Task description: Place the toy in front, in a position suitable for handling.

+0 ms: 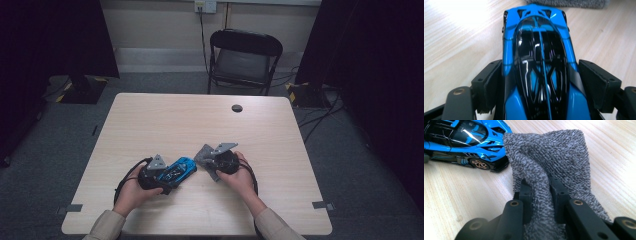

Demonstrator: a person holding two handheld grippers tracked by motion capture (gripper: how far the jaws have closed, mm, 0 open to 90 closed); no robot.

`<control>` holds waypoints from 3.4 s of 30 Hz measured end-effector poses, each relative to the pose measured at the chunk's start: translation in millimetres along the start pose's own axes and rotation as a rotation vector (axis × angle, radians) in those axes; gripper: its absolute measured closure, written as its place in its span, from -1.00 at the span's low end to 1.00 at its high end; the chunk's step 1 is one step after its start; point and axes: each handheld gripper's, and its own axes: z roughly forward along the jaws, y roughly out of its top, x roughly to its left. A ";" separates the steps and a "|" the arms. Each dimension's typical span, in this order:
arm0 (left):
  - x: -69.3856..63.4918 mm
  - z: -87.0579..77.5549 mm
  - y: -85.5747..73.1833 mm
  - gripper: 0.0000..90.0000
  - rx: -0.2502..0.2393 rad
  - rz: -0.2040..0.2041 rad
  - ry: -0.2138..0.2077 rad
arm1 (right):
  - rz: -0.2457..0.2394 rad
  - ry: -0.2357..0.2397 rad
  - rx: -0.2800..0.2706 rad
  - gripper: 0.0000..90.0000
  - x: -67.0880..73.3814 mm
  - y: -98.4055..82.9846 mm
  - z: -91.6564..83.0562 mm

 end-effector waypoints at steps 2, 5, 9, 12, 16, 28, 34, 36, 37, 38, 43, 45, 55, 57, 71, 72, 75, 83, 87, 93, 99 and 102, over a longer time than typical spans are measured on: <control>-0.1 -1.4 -1.4 -0.50 -0.001 0.000 0.002 | -0.001 -0.001 0.000 0.66 0.0 0.1 0.0; -0.3 -2.9 -2.6 -0.50 0.000 0.003 0.003 | -0.003 -0.003 0.004 0.66 0.2 0.6 -0.1; 0.8 -6.3 -6.6 -0.49 -0.011 0.001 -0.003 | 0.009 0.001 -0.003 0.67 -0.7 0.5 -1.3; 0.9 -8.3 -8.6 -0.48 -0.012 -0.005 -0.009 | 0.017 0.012 -0.001 0.67 -3.0 1.1 -2.3; 2.9 -13.7 -13.7 -0.48 -0.015 -0.005 -0.023 | 0.009 0.013 0.000 0.67 -3.1 1.0 -2.7; 6.2 -34.8 -33.2 -0.47 -0.007 0.030 -0.051 | 0.042 0.016 -0.005 0.53 -2.8 -0.8 -4.4; 5.5 -33.0 -25.1 -0.49 -0.006 0.013 -0.043 | 0.017 -0.009 -0.012 0.24 -1.0 4.4 -9.3; 6.0 -33.6 -18.1 -0.48 -0.032 -0.006 -0.051 | 0.038 -0.012 -0.011 0.23 -4.3 3.9 -10.0; 6.4 -33.8 -13.8 -0.48 -0.041 -0.014 -0.053 | 0.065 -0.003 -0.005 0.23 -9.0 1.8 -8.9; 7.1 -33.7 -10.5 -0.48 -0.048 -0.016 -0.051 | 0.065 -0.003 -0.005 0.23 -9.0 1.8 -8.9; 7.8 -20.1 5.8 -0.45 -0.046 -0.032 -0.058 | 0.034 -0.003 0.017 0.27 -7.0 -0.3 -4.0; 6.4 -15.1 5.5 -0.45 -0.033 -0.036 -0.054 | 0.014 -0.013 0.028 0.35 -5.5 0.2 -4.0; 2.4 -11.6 -0.2 -0.51 -0.002 -0.013 -0.036 | 0.030 0.027 0.008 0.80 -0.3 9.5 -8.7; 2.2 -11.3 -0.3 -0.48 -0.001 -0.011 -0.030 | 0.021 0.061 -0.013 0.80 6.8 17.1 -10.0; -0.1 -9.3 -1.6 -0.48 0.006 -0.008 -0.018 | -0.032 0.173 0.042 0.80 37.9 39.5 23.4; -0.1 -9.2 -1.6 -0.48 0.006 -0.008 -0.017 | -0.046 0.194 0.058 0.80 38.2 38.4 18.7; -0.2 -9.0 -1.3 -0.48 0.006 -0.009 -0.017 | -0.067 0.199 0.077 0.80 39.5 37.1 15.0; -0.6 -9.0 -1.3 -0.48 0.005 -0.004 -0.014 | -0.135 0.216 0.115 0.80 48.9 25.7 -4.7; -1.0 -9.2 -1.9 -0.48 0.001 0.004 -0.008 | -0.106 0.108 0.044 0.80 38.0 33.4 -13.0; -0.8 -9.1 -1.9 -0.48 0.000 0.002 -0.009 | -0.082 0.062 0.041 0.80 25.9 51.2 8.5; 0.0 -9.5 -2.3 -0.48 -0.006 -0.006 -0.016 | -0.174 0.072 0.116 0.80 40.0 53.8 28.1; 0.3 -9.5 -2.0 -0.48 -0.005 -0.006 -0.018 | -0.215 0.081 0.146 0.80 47.1 54.7 23.2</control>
